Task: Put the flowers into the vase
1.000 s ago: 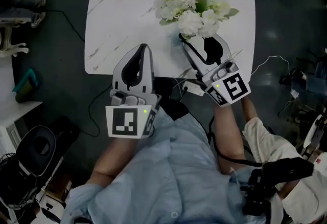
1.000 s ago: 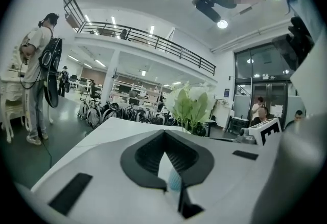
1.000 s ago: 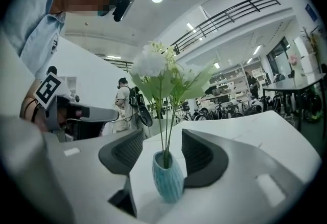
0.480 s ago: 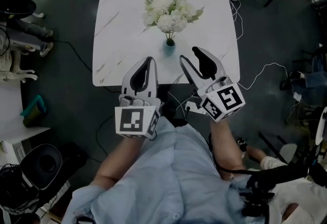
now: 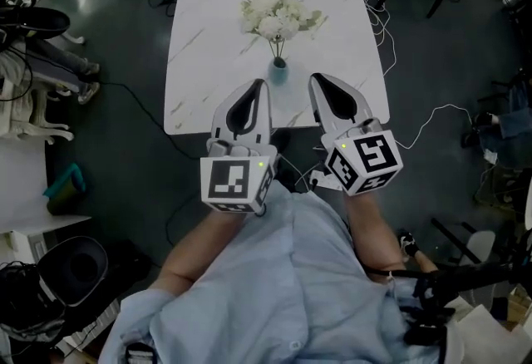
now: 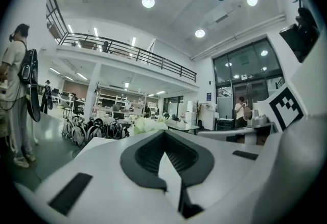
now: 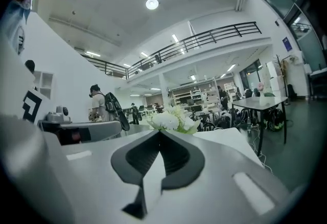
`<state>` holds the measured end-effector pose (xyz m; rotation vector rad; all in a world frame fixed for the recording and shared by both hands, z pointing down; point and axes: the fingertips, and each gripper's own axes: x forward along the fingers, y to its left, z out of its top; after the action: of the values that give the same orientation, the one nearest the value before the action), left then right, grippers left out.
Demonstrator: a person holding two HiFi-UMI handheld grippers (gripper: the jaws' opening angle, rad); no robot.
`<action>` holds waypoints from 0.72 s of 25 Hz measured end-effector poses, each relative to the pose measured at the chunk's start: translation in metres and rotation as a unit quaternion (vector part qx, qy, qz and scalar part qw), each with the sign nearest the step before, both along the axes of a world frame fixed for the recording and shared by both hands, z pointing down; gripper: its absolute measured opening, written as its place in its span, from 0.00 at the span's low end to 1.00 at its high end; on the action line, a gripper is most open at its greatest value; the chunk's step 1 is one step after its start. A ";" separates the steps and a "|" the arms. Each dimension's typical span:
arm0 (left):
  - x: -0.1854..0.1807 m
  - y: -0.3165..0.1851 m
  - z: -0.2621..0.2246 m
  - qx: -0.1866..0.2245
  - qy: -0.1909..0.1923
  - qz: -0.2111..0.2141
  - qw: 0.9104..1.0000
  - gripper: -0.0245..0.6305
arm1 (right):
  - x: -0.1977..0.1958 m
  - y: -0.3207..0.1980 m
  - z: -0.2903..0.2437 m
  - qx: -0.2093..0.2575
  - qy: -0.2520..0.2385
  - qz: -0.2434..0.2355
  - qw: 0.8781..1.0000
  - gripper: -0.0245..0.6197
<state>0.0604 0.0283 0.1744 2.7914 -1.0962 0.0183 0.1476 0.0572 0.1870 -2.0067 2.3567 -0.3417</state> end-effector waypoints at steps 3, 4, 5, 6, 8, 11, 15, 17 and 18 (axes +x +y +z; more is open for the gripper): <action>-0.001 0.003 -0.003 0.004 -0.001 0.002 1.000 0.04 | -0.003 0.003 -0.003 0.002 0.010 0.004 1.000 0.04; -0.001 0.004 -0.003 0.004 0.000 0.002 1.000 0.04 | -0.004 0.004 -0.003 0.001 0.014 0.005 1.000 0.04; -0.001 0.005 -0.003 0.005 0.002 0.002 1.000 0.04 | -0.004 0.006 -0.003 0.001 0.018 0.006 1.000 0.04; -0.001 0.006 -0.003 0.005 0.003 0.003 1.000 0.04 | -0.004 0.007 -0.003 0.002 0.021 0.007 1.000 0.04; 0.001 0.008 -0.003 0.004 0.004 0.005 1.000 0.04 | -0.003 0.008 -0.004 0.003 0.023 0.008 1.000 0.04; 0.001 0.010 -0.002 0.002 0.004 0.005 1.000 0.04 | -0.003 0.010 -0.005 0.004 0.021 0.008 1.000 0.04; 0.000 0.013 0.002 0.003 0.006 0.005 1.000 0.04 | -0.005 0.013 -0.003 0.006 0.020 0.008 1.000 0.04; 0.000 0.015 0.003 0.000 0.006 0.005 1.000 0.04 | -0.006 0.015 -0.001 0.005 0.020 0.007 1.000 0.04; 0.000 0.016 0.003 -0.001 0.007 0.006 1.000 0.04 | -0.006 0.016 0.001 0.004 0.020 0.007 1.000 0.04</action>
<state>0.0606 0.0443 0.1777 2.7918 -1.0772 0.0022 0.1412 0.0733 0.1877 -2.0444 2.3619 -0.2929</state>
